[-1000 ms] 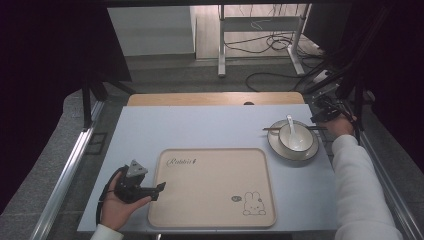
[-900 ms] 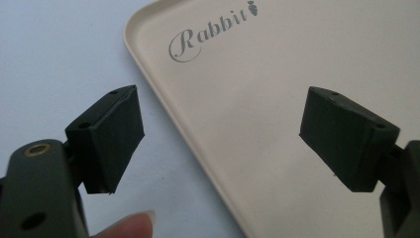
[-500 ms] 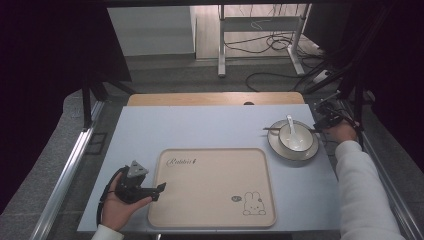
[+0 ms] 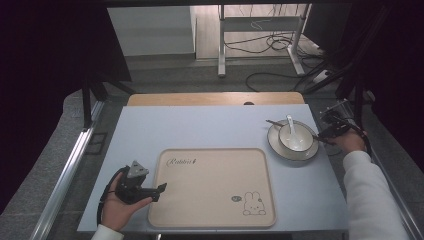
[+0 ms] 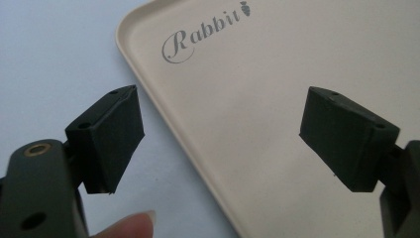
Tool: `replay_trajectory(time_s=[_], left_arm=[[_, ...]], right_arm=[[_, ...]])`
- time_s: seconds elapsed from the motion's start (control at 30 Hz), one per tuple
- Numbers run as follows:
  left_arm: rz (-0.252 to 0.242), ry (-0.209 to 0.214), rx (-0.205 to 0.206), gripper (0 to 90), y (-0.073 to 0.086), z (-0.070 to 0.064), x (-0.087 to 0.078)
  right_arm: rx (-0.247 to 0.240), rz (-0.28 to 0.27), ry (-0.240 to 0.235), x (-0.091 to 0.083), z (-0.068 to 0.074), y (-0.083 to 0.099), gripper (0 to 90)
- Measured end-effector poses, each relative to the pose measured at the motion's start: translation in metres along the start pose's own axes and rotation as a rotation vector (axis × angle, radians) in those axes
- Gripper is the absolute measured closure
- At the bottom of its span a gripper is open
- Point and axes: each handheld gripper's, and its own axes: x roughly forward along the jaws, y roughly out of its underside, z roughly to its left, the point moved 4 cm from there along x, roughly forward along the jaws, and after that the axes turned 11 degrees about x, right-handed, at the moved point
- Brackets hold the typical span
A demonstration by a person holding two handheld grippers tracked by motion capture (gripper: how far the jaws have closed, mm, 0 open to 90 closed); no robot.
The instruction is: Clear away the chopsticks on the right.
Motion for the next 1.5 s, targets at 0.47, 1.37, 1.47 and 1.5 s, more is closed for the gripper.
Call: replay_trajectory(time_s=[0.47,1.37,1.47,1.5], left_arm=[[-0.003,-0.004,-0.004,17.0,0.002,0.001,-0.001],[0.011,-0.002,0.003,17.0,0.003,0.001,0.001],[0.012,-0.002,0.003,17.0,0.003,0.001,0.001],[0.012,-0.002,0.003,17.0,0.003,0.001,0.001]], right_arm=[[0.001,-0.075,-0.016,-0.030,-0.002,0.001,88.9],[-0.096,-0.072,-0.064,-0.027,0.014,0.007,88.8],[-0.098,-0.073,-0.063,-0.027,0.013,0.007,88.8],[-0.098,-0.074,-0.064,-0.027,0.013,0.006,88.8]])
